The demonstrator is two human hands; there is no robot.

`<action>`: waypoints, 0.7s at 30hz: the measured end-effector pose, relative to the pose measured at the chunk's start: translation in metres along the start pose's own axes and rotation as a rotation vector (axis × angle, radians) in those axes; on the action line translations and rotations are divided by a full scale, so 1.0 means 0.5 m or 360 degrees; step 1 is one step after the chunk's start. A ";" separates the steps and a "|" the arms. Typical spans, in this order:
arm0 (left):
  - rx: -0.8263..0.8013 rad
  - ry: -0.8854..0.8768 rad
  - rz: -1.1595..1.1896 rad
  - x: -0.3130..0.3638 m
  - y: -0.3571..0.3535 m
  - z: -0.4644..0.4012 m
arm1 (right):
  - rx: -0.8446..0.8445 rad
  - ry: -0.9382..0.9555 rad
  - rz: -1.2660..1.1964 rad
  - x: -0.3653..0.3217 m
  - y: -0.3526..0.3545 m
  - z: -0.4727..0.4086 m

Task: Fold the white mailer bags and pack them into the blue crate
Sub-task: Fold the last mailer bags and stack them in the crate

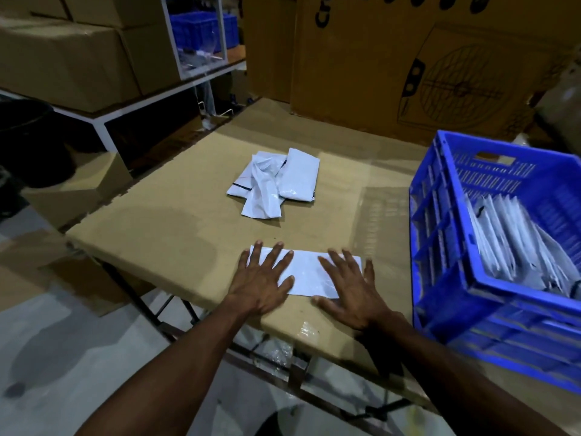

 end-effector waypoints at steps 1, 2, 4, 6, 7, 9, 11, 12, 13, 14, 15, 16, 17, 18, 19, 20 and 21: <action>-0.0008 -0.0009 0.0002 0.000 0.000 -0.002 | 0.0132 0.0115 0.0054 -0.018 0.007 0.007; -0.0007 -0.0017 0.0006 -0.001 0.000 -0.004 | 0.0258 0.0212 0.0107 -0.033 0.014 0.012; 0.0023 -0.0037 0.0007 -0.001 0.001 -0.004 | 0.0445 0.0298 0.0244 -0.052 0.023 0.016; 0.0045 -0.0050 0.0026 0.001 0.004 -0.001 | 0.0455 0.0298 0.0387 -0.061 0.020 0.008; 0.0056 -0.0054 0.0044 0.003 0.007 0.003 | 0.0439 0.0292 0.0443 -0.064 0.019 0.004; 0.0054 -0.0078 0.0089 0.010 0.014 0.010 | 0.0399 0.0288 0.0454 -0.064 0.017 -0.001; 0.0015 -0.0119 0.0106 0.017 0.015 0.014 | 0.0361 0.0278 0.0361 -0.064 0.019 -0.001; 0.0006 -0.0131 0.0097 0.019 0.015 0.015 | 0.0338 0.0265 0.0341 -0.064 0.019 0.000; -0.0002 -0.0135 0.0083 0.020 0.014 0.015 | 0.0313 0.0243 0.0350 -0.063 0.018 0.002; -0.0009 -0.0134 0.0074 0.019 0.013 0.015 | 0.0274 0.0210 0.0359 -0.060 0.016 0.002; -0.0014 -0.0135 0.0068 0.018 0.011 0.015 | 0.0247 0.0173 0.0349 -0.057 0.018 0.002; -0.0013 -0.0142 0.0060 0.018 0.011 0.016 | 0.0200 0.0139 0.0312 -0.054 0.019 0.001; -0.0010 -0.0150 0.0050 0.018 0.012 0.016 | 0.0157 0.0114 0.0257 -0.054 0.022 -0.003; -0.0008 -0.0156 0.0039 0.018 0.012 0.016 | 0.0100 0.0097 0.0200 -0.054 0.023 -0.008; -0.0013 -0.0158 0.0036 0.019 0.012 0.015 | 0.0076 0.0094 0.0174 -0.057 0.025 -0.012; -0.0034 -0.0158 0.0039 0.018 0.010 0.013 | 0.0083 0.0108 0.0195 -0.062 0.029 -0.017; -0.0055 -0.0164 0.0036 0.018 0.010 0.015 | 0.0106 0.0128 0.0247 -0.068 0.033 -0.020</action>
Point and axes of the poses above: each hand's wrist, its own z-axis away from the middle knuckle, its own y-axis out of the back of the hand, x = y × z, the point moved 8 cm from there along -z, towards the middle knuckle, and after that the axes turned 14 degrees about -x, right-handed, at the moved point
